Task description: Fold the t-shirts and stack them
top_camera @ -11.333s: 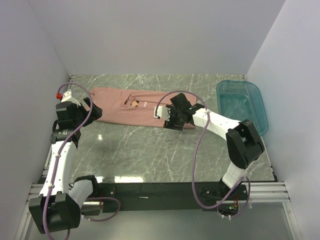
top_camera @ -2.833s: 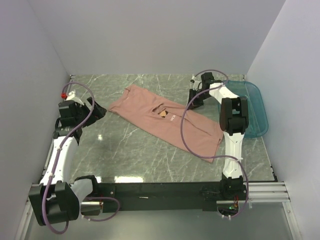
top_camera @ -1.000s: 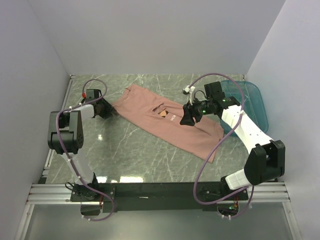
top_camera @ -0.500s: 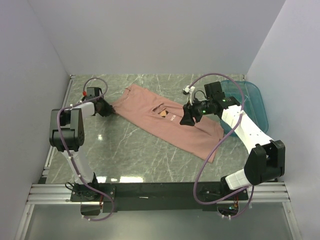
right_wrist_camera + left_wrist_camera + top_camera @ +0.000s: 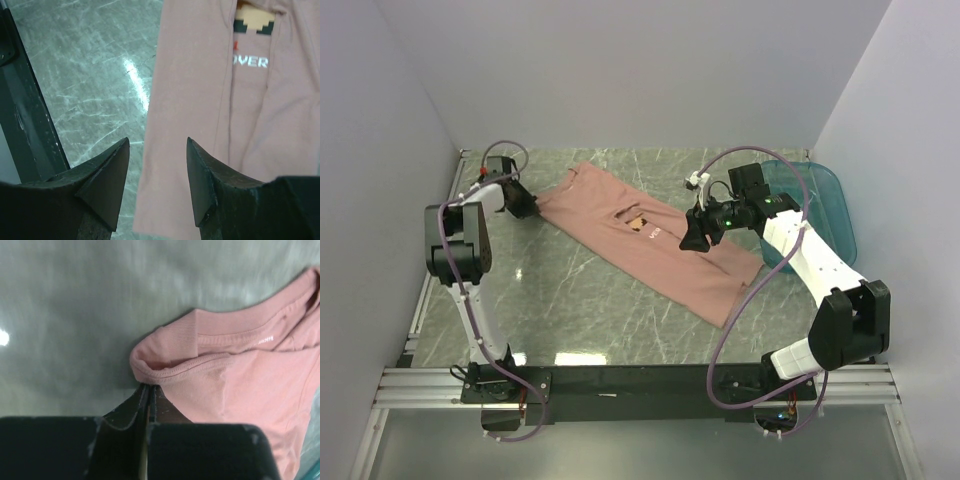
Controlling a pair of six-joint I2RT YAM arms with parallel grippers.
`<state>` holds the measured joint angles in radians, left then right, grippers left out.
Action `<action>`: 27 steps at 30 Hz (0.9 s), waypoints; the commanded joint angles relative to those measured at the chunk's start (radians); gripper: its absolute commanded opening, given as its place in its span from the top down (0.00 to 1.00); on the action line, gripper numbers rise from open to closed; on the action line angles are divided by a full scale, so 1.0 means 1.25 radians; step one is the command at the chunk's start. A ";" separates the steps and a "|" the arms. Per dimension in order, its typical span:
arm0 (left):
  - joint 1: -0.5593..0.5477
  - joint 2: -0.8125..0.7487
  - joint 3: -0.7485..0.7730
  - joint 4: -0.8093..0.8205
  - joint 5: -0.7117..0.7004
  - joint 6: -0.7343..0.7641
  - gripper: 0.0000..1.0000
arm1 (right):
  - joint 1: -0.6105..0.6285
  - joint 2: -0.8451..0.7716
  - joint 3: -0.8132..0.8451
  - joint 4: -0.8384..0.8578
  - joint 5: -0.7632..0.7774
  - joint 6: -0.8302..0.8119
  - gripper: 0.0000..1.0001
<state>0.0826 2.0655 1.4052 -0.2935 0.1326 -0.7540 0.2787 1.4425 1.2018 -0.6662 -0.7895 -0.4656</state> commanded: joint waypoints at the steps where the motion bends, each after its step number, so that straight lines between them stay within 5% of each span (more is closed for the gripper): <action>1: 0.038 0.070 0.136 -0.085 -0.037 0.048 0.96 | 0.000 -0.008 -0.004 0.009 -0.013 -0.013 0.44; 9: 0.069 0.256 0.471 -0.230 -0.034 0.064 0.94 | 0.046 -0.002 -0.008 0.011 0.045 -0.029 0.44; 13: 0.081 0.271 0.540 -0.244 -0.021 0.069 0.62 | 0.078 0.009 -0.012 0.008 0.082 -0.051 0.44; 18: 0.101 0.122 0.444 -0.169 -0.020 0.117 0.33 | 0.118 -0.010 -0.039 0.010 0.116 -0.104 0.44; 27: 0.090 -0.325 0.025 0.016 -0.003 0.214 0.16 | 0.126 -0.123 -0.116 0.015 0.115 -0.237 0.44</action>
<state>0.2161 1.8427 1.5482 -0.4110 0.1051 -0.5556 0.4541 1.4105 1.0897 -0.6628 -0.6281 -0.6388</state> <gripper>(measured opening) 0.828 0.561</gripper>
